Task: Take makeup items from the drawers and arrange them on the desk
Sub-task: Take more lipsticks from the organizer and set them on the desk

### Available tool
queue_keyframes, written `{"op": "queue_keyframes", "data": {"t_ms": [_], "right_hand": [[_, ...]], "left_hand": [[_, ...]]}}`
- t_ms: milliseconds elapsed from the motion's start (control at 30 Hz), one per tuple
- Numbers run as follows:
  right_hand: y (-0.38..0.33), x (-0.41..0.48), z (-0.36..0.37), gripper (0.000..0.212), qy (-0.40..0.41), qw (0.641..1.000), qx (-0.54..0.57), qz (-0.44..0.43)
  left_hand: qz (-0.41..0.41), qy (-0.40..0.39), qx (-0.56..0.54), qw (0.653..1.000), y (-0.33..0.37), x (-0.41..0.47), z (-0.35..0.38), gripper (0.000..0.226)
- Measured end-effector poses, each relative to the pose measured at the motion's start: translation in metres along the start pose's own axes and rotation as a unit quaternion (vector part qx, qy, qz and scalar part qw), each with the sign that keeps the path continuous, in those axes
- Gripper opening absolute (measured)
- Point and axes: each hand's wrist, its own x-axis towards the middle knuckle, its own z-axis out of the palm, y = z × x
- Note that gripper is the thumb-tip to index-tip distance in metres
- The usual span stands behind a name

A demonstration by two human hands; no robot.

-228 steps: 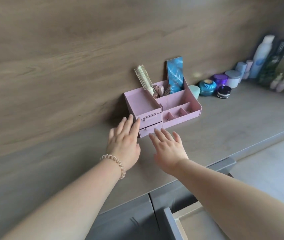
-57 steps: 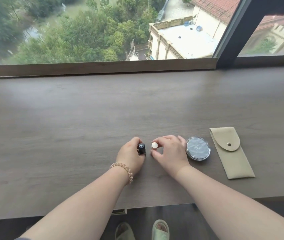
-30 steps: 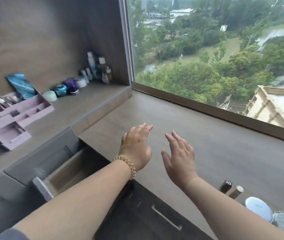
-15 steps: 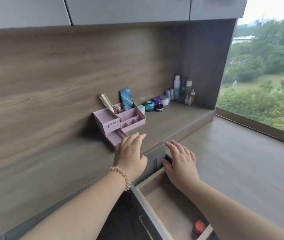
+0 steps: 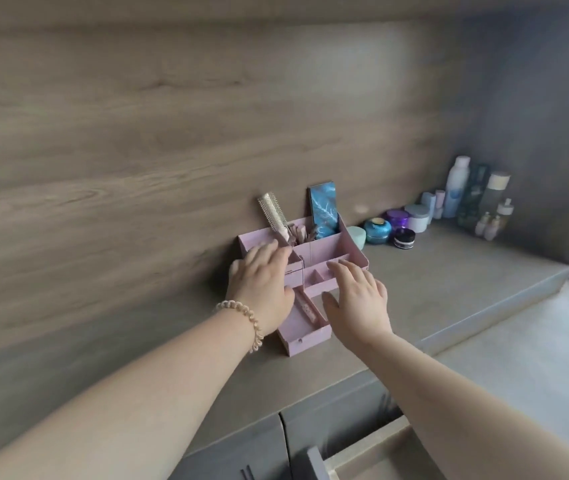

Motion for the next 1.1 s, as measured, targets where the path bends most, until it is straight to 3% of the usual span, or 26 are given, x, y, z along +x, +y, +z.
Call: {"op": "queue_keyframes", "data": {"t_ms": [233, 433, 633, 933, 1100], "right_hand": [[0.038, 0.098, 0.050, 0.049, -0.014, 1.000, -0.001, -0.027], [0.064, 0.149, 0.079, 0.048, -0.008, 0.999, -0.041, -0.032], [0.067, 0.191, 0.107, 0.047, -0.026, 0.999, -0.009, 0.019], [0.048, 0.221, 0.140, 0.042, 0.043, 0.970, 0.152, 0.183], [0.047, 0.231, 0.140, 0.022, 0.073, 0.963, 0.181, 0.187]], "left_hand": [[0.012, 0.004, 0.039, 0.999, -0.007, 0.077, 0.062, 0.058], [-0.031, 0.026, 0.037, 0.998, -0.016, 0.112, 0.110, 0.061], [-0.019, 0.031, 0.092, 0.995, -0.015, 0.113, 0.125, 0.072], [-0.031, 0.048, 0.050, 0.997, -0.019, 0.110, 0.124, 0.078], [-0.049, 0.037, 0.019, 0.998, -0.018, 0.113, 0.122, 0.076]]}}
